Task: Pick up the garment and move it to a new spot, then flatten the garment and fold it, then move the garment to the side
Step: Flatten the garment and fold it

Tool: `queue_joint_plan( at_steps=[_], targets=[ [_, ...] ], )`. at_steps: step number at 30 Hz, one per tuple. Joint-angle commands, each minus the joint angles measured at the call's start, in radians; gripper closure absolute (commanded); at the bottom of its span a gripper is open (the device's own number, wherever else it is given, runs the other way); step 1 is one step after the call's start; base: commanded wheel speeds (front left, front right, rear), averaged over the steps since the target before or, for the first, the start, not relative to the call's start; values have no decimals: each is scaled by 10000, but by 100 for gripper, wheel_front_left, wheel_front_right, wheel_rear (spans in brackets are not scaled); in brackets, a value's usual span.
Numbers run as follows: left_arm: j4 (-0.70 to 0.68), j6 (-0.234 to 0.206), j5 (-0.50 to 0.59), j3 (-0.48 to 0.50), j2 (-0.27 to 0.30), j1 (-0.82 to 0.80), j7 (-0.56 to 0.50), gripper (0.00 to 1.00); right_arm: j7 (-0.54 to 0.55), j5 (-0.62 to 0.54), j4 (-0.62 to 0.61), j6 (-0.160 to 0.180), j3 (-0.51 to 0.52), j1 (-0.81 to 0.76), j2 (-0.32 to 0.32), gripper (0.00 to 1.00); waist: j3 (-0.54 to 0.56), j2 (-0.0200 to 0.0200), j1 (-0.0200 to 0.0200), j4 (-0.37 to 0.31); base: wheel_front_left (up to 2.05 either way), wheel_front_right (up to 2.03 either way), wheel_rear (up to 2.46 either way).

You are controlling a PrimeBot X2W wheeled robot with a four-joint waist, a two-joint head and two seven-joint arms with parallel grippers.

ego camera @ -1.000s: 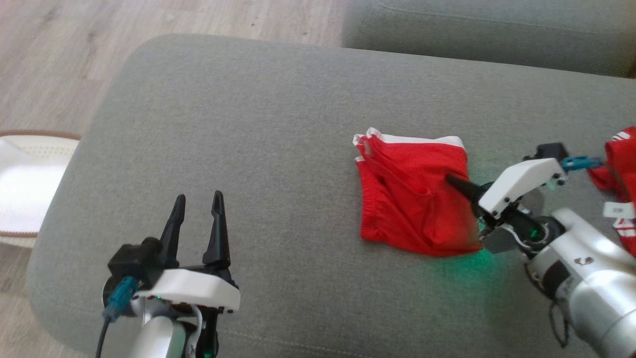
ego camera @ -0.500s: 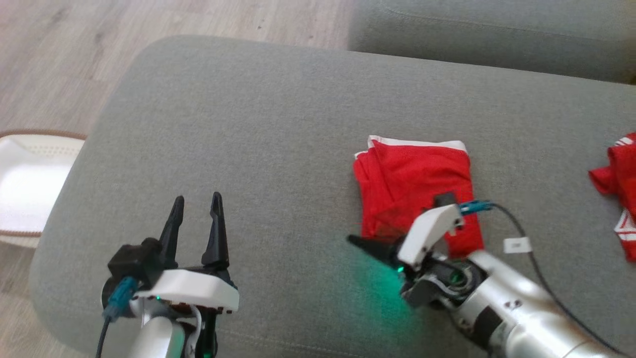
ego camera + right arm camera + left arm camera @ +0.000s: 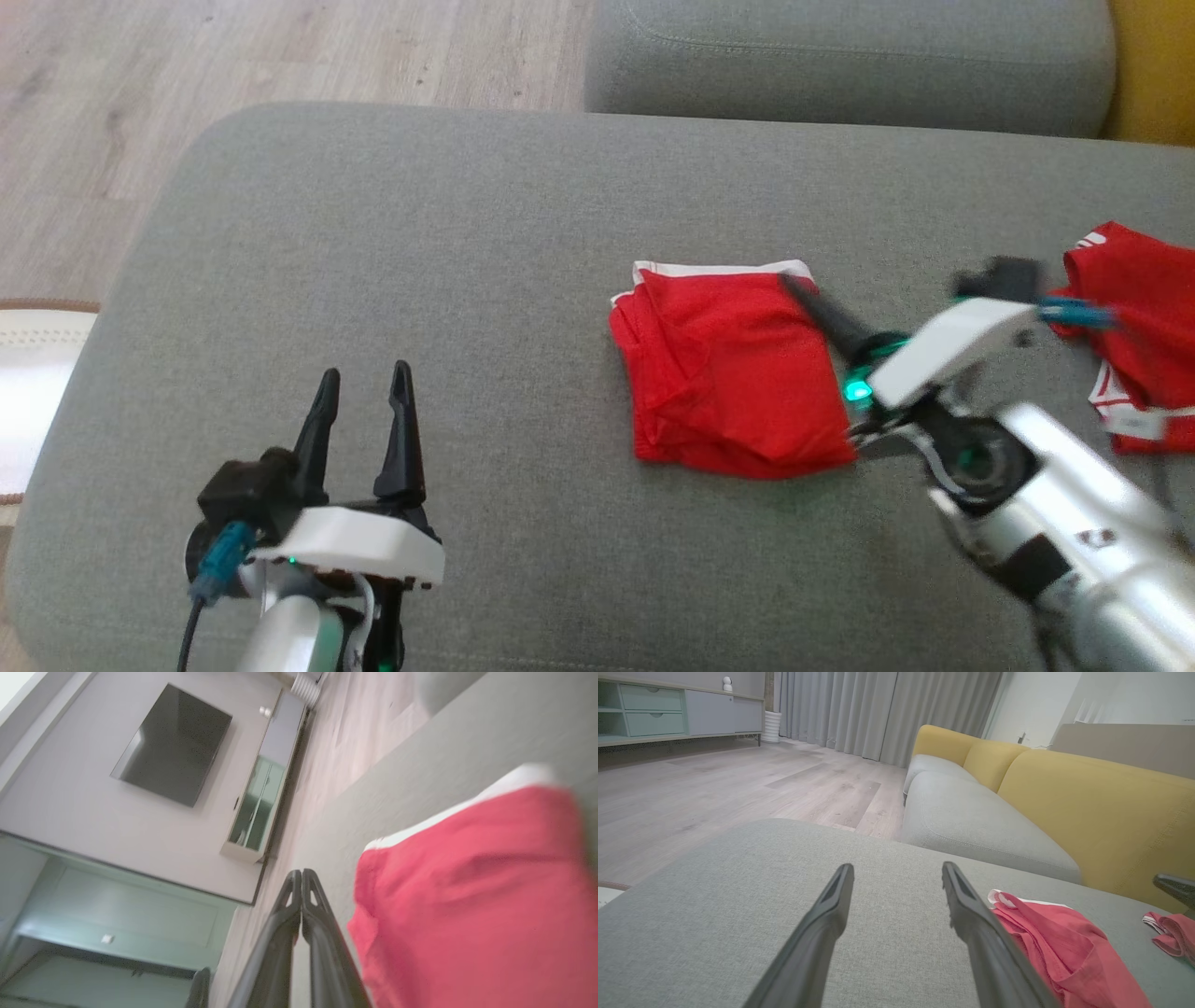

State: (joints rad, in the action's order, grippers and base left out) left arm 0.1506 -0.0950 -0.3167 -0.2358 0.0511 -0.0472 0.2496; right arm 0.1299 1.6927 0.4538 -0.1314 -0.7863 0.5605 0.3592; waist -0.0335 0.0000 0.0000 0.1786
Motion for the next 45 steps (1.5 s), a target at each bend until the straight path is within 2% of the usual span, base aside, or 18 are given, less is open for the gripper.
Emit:
queue_joint_plan(
  at_steps=[1, 4, 7, 15, 20, 27, 34, 38, 43, 44, 45],
  targets=[
    [-351, 72, 51, 337, -9, -335, 122, 0, -387, -250, -186, 7, 162, -14, 255, 100, -23, 0, 0, -6, 0, 0, 0],
    [-352, 82, 33, 265, -9, -383, 122, 0, -1047, -622, 464, 7, 356, 111, 622, 100, -110, 0, 0, 69, 0, 0, 0],
    [-316, 81, 14, 247, -9, -424, 122, 0, -1264, -941, 1473, 7, 248, 406, 558, 100, -224, 0, 0, 196, 0, 0, 0],
    [-301, 10, -131, 82, -9, -642, 122, 0, -772, -1489, 4531, 7, -503, 1536, -1020, 100, -544, 0, 0, 636, 0, 0, 0],
    [-282, -74, -213, 13, -9, -670, 122, 0, -448, -1585, 5251, 7, -827, 1613, -1902, 100, -634, 0, 0, 934, 0, 0, 0],
    [-295, -131, -237, 75, -9, -617, 122, 0, 203, -1877, 4646, 7, -1669, 989, -2649, 100, -604, 0, 0, 1018, 0, 0, 0],
    [-310, -147, -237, 128, -9, -617, 122, 0, 663, -1996, 3643, 7, -2293, 507, -2877, 100, -516, 0, 0, 732, 0, 0, 0],
    [-344, -134, -176, 210, -9, -588, 122, 0, 200, -2140, 2723, 7, -2197, 637, -2630, 100, -384, 0, 0, 439, 0, 0, 0],
    [-466, -104, -8, 366, -9, -518, 122, 0, -777, -2426, 1362, 7, -1730, 923, -1745, 100, -142, 0, 0, -4, 0, 0, 0],
    [-484, -105, 33, 412, -9, -489, 122, 0, -985, -2495, 1093, 7, -1609, 975, -1531, 53, -94, 0, 0, -109, 0, 0, 0],
    [-497, -99, 70, 460, -9, -457, 122, 0, -1174, -2579, 833, 7, -1497, 1028, -1302, 13, -46, 0, 0, -212, 0, 0, 0]
  ],
)
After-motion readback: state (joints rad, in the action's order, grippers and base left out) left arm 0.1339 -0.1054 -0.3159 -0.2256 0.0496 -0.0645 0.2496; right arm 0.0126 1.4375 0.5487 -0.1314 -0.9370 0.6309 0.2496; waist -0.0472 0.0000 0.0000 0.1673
